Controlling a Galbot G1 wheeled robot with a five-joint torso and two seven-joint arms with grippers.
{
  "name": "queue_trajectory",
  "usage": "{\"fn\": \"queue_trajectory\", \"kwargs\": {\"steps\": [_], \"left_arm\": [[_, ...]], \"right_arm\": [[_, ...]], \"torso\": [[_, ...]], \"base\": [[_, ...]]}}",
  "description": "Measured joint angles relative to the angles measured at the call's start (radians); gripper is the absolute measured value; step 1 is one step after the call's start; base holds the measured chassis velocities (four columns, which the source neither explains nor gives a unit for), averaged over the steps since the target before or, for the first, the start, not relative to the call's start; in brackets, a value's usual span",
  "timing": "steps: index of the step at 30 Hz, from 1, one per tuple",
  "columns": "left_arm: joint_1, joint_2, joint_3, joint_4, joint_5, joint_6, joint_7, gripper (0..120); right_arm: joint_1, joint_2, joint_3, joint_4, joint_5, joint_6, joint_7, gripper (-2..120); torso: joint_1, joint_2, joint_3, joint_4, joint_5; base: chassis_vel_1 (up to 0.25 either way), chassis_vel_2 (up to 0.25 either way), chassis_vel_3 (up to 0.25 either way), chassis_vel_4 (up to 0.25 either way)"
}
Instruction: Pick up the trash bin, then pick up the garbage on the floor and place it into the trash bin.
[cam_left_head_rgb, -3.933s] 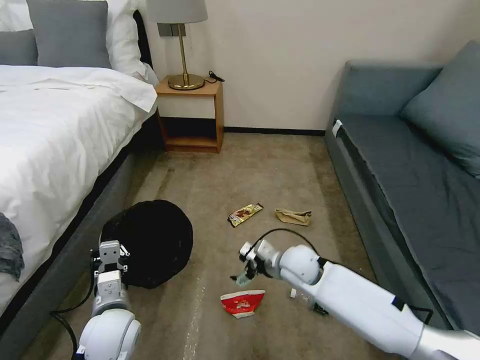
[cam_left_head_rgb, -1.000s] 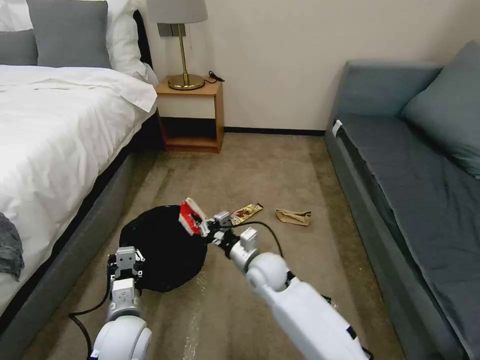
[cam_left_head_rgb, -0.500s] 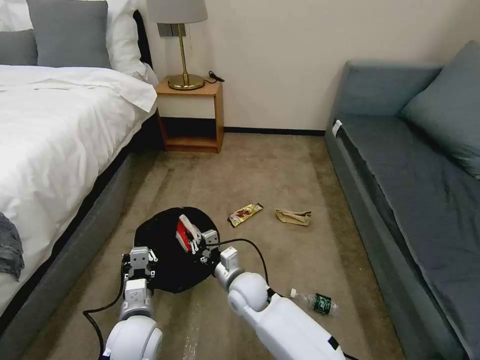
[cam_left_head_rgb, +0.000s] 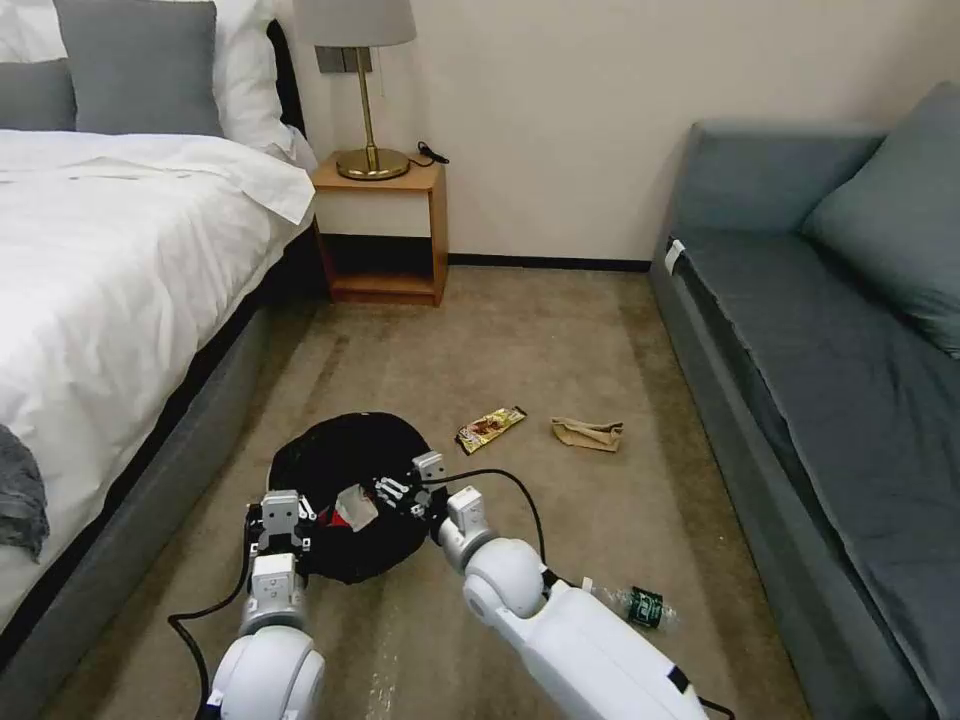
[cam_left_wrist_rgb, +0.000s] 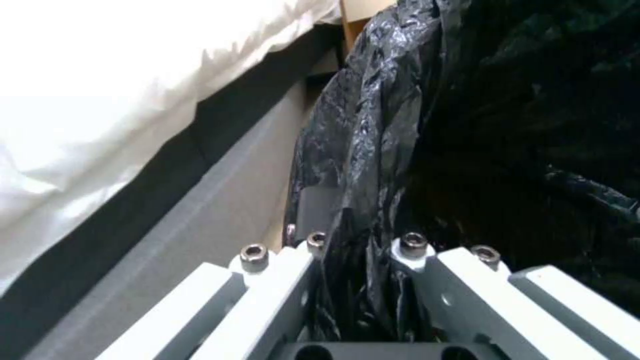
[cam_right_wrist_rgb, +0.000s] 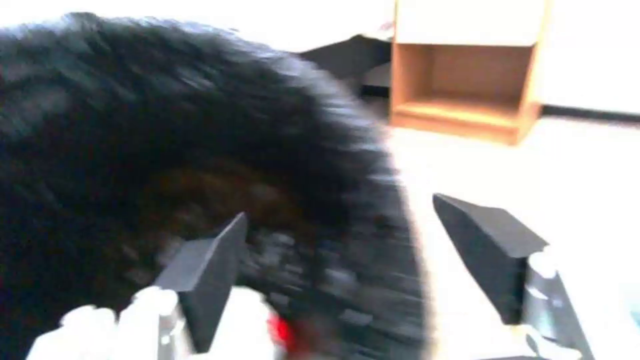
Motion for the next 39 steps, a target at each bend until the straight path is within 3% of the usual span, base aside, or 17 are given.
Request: {"fn": "queue_trajectory", "kwargs": {"steps": [2,4,6,7,8,10,12,13,17,26,39], "left_arm": [[0.004,0.011,-0.014,0.001,0.000,-0.003,-0.001,1],[0.007,0.012,-0.018,0.001,0.000,-0.006,-0.001,1],[0.017,0.013,-0.026,0.002,0.001,-0.014,-0.002,1],[0.023,0.012,-0.030,0.002,0.001,-0.017,-0.004,1],[0.023,0.012,-0.030,0.002,0.001,-0.017,-0.004,1],[0.026,0.012,-0.035,-0.001,0.001,-0.017,-0.005,1],[0.028,0.014,-0.039,-0.006,0.003,-0.018,-0.007,1],[0.028,0.014,-0.039,-0.006,0.003,-0.018,-0.007,1],[0.034,0.013,-0.038,-0.010,0.016,-0.018,-0.008,1],[0.047,0.010,-0.036,-0.005,0.026,-0.018,-0.013,1],[0.064,0.002,-0.032,0.000,0.040,-0.035,-0.015,1]], "right_arm": [[-0.016,-0.068,0.024,0.061,-0.094,-0.049,-0.001,88],[-0.023,-0.094,0.035,0.080,-0.116,-0.081,-0.002,92],[-0.043,-0.157,0.055,0.124,-0.124,-0.228,0.007,98],[-0.065,-0.240,0.079,0.156,-0.128,-0.352,-0.009,99],[-0.065,-0.240,0.079,0.156,-0.128,-0.352,-0.009,99],[-0.085,-0.309,0.114,0.177,-0.171,-0.429,-0.084,100],[-0.116,-0.387,0.181,0.231,-0.217,-0.601,-0.221,100],[-0.116,-0.387,0.181,0.231,-0.217,-0.601,-0.221,100],[-0.152,-0.451,0.243,0.263,-0.283,-0.645,-0.413,100],[-0.204,-0.495,0.249,0.213,-0.412,-0.641,-0.564,100],[-0.208,-0.498,0.280,0.069,-0.495,-0.631,-0.593,100]], "torso": [[0.000,0.000,0.000,0.0000,0.0002],[0.000,0.000,0.000,-0.0001,0.0001],[0.000,0.000,0.000,0.0001,0.0004],[0.000,0.000,0.000,0.0001,0.0000],[0.000,0.000,0.000,0.0001,0.0000],[0.000,0.000,0.000,-0.0003,0.0002],[0.000,0.000,0.000,-0.0005,0.0000],[0.000,0.000,0.000,-0.0005,0.0000],[0.000,0.000,0.000,-0.0001,0.0002],[0.000,0.000,0.000,-0.0001,0.0002],[0.000,0.000,0.000,0.0000,0.0002]], "base": [[0.000,0.000,0.000,0.000],[0.000,0.000,0.000,0.000],[0.000,0.000,0.000,0.000],[0.000,0.000,0.000,0.000],[0.000,0.000,0.000,0.000],[0.000,0.000,0.000,0.000],[0.000,0.000,0.000,0.000],[0.000,0.000,0.000,0.000],[0.000,0.000,0.000,0.000],[0.000,0.000,0.000,0.000],[0.000,0.000,0.000,0.000]]}}
